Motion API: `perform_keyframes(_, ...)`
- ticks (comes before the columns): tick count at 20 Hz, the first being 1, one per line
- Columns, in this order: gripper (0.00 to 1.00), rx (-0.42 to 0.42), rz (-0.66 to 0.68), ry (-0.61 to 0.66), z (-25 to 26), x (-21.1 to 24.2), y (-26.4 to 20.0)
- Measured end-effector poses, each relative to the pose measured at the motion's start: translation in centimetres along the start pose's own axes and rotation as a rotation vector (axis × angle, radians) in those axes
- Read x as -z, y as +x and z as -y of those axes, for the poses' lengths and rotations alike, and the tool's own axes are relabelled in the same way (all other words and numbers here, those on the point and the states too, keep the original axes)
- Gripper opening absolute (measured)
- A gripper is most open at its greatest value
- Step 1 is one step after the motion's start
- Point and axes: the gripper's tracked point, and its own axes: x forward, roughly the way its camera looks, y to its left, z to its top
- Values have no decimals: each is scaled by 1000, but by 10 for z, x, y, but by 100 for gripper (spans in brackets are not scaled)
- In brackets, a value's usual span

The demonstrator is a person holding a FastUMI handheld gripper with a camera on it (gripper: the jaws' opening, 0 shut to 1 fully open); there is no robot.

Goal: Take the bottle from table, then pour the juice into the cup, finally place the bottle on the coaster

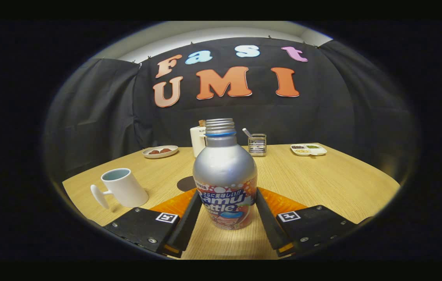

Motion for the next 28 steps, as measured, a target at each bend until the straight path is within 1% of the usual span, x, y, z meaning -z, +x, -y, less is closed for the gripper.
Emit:
perform_keyframes(2,78,4,10,-61,-5,-8,-2)
perform_keyframes(9,78,64,32,-338,-20,-29,2)
perform_keyframes(11,78,64,32,-399,-28,-32,2)
perform_keyframes(14,78,86,31,-518,-35,-38,6)
perform_keyframes(18,78,68,-13,-638,-53,-25,10)
perform_keyframes(21,78,85,-6,-772,-62,-24,11)
perform_keyframes(25,78,139,33,-958,-76,-27,9)
perform_keyframes(28,77,151,49,-1058,-89,-28,11)
